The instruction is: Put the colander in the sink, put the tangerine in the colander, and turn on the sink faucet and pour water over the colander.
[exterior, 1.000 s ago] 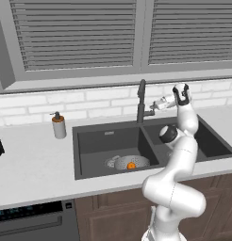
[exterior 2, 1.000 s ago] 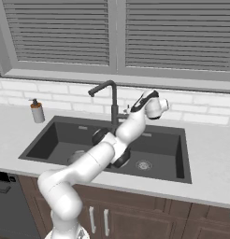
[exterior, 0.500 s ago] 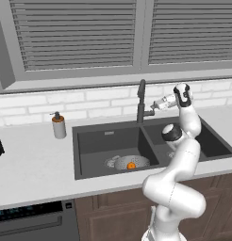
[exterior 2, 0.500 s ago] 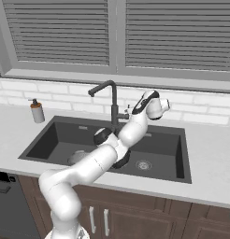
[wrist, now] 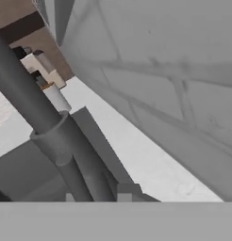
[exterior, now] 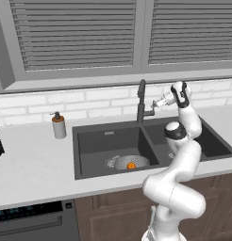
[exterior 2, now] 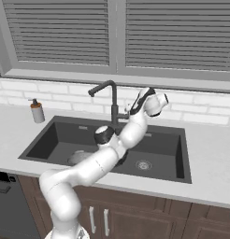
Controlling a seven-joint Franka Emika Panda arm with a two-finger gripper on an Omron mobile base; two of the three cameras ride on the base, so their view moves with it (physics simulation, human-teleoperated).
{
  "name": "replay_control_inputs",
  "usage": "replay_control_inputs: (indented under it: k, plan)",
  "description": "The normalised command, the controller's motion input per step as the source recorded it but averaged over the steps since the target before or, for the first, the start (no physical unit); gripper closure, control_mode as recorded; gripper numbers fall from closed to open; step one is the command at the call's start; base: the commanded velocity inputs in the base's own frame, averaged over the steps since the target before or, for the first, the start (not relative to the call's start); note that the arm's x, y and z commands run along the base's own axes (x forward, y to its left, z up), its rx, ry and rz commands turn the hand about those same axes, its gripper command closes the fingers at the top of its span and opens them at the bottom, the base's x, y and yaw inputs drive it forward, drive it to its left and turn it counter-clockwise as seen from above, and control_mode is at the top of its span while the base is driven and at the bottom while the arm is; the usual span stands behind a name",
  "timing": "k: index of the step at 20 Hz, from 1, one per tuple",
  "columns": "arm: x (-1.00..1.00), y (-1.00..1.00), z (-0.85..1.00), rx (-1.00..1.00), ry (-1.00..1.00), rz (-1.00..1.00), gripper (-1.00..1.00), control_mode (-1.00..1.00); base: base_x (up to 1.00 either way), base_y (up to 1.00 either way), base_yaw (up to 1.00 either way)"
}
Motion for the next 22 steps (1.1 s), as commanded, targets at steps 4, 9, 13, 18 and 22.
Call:
replay_control_inputs:
  k: [4,9,13,18,22]
  plan:
    - [0.05,0.3,-0.08,-0.03,-0.02,-0.32,1.0,-1.0,0.0,0.0,0.0]
    - [0.0,0.0,-0.25,-0.13,0.0,-0.09,1.0,-1.0,0.0,0.0,0.0]
    - [-0.22,0.0,-0.66,-0.32,-0.04,-0.34,1.0,-1.0,0.0,0.0,0.0]
    - [-0.47,-0.43,-0.97,-0.49,-0.09,-0.35,1.0,-1.0,0.0,0.0,0.0]
    - [-0.46,-0.97,-1.0,-0.53,-0.03,-0.38,1.0,-1.0,0.0,0.0,0.0]
